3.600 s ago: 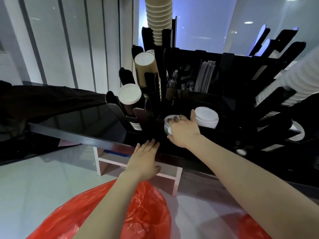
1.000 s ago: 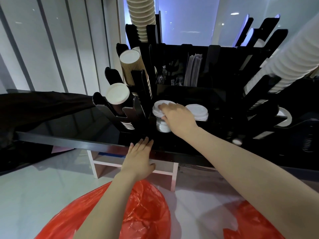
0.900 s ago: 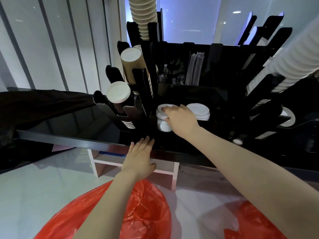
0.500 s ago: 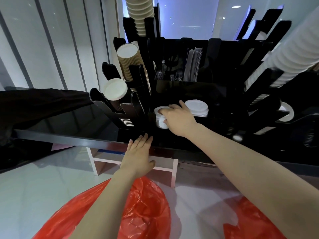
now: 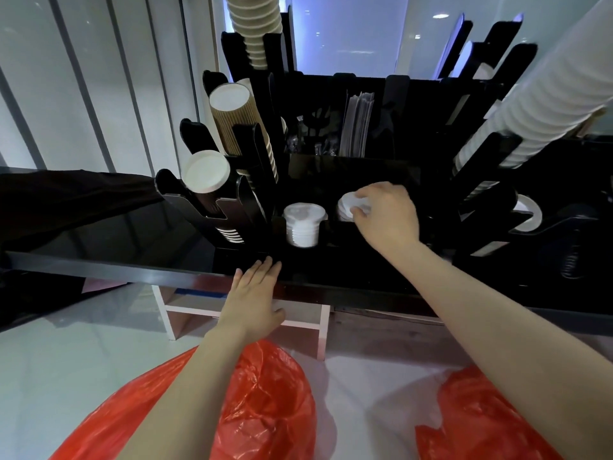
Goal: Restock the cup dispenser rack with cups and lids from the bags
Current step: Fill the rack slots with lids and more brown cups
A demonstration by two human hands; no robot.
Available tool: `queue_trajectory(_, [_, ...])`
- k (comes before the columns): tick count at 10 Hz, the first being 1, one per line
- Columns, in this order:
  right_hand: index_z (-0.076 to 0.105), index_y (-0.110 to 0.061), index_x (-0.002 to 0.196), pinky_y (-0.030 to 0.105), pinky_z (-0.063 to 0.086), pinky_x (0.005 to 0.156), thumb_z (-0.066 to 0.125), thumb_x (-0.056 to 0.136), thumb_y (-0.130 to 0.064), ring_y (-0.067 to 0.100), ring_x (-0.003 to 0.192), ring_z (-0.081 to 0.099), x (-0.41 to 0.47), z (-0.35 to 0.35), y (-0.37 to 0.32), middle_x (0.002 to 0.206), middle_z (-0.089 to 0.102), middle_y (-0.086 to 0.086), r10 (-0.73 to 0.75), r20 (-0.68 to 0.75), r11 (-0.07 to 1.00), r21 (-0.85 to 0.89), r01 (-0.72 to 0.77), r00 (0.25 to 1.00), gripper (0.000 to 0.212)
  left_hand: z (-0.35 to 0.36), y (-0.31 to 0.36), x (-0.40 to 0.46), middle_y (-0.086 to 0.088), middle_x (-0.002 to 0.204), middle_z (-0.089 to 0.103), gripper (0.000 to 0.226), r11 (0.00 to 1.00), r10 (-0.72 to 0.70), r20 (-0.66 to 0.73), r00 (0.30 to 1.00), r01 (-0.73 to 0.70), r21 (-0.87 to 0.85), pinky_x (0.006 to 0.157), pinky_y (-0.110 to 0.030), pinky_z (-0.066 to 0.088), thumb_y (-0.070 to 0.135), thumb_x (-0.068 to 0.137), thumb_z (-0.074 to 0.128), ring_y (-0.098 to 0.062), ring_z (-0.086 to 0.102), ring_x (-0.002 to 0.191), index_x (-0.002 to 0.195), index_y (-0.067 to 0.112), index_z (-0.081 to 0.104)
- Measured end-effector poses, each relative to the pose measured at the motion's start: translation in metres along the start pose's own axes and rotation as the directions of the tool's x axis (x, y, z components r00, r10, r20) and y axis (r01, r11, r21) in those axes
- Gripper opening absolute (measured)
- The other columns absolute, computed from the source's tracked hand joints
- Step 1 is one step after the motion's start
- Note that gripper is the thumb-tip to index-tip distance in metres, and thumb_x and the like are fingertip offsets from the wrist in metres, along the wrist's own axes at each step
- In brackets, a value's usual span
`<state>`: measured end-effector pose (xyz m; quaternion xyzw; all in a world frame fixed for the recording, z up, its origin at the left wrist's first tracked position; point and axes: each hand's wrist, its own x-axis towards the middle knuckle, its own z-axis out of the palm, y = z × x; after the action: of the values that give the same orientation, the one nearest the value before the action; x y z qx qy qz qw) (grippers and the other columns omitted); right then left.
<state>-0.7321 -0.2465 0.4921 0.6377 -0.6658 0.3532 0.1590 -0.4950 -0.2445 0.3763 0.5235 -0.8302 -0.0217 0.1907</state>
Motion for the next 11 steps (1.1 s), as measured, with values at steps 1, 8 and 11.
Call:
queue_trajectory(1, [0.055, -0.019, 0.126, 0.044, 0.047, 0.089, 0.068, 0.078, -0.050, 0.031, 0.116, 0.047, 0.011, -0.009, 0.010, 0.118, 0.060, 0.009, 0.212, 0.143, 0.977, -0.034, -0.209, 0.967, 0.058, 0.000, 0.000, 0.000, 0.002, 0.161, 0.004, 0.086, 1.000, 0.000, 0.002, 1.000, 0.000, 0.004, 0.116, -0.035, -0.010, 0.034, 0.084, 0.058, -0.014, -0.002, 0.147, 0.153, 0.024, 0.008])
queue_trajectory(8, [0.041, -0.023, 0.133, 0.070, -0.002, 0.106, 0.070, 0.064, -0.048, 0.034, 0.133, 0.029, 0.037, -0.006, -0.004, 0.125, 0.050, 0.009, 0.281, 0.278, 0.959, -0.119, -0.257, 0.919, 0.079, -0.002, 0.001, -0.001, 0.001, 0.161, 0.002, 0.086, 1.000, 0.003, 0.017, 1.000, -0.003, -0.001, 0.116, -0.036, -0.009, 0.037, 0.086, 0.058, -0.015, -0.004, 0.147, 0.153, 0.022, 0.006])
queue_trajectory(11, [0.036, -0.021, 0.140, 0.041, 0.045, 0.095, 0.078, 0.067, -0.038, 0.032, 0.120, 0.046, 0.038, -0.013, 0.003, 0.135, 0.041, 0.010, 0.174, 0.241, 0.970, 0.123, -0.208, 0.955, 0.086, 0.001, 0.000, 0.000, 0.002, 0.161, 0.002, 0.086, 1.000, 0.003, 0.008, 1.000, -0.003, -0.001, 0.116, -0.036, -0.010, 0.038, 0.086, 0.058, -0.014, -0.004, 0.147, 0.153, 0.023, 0.006])
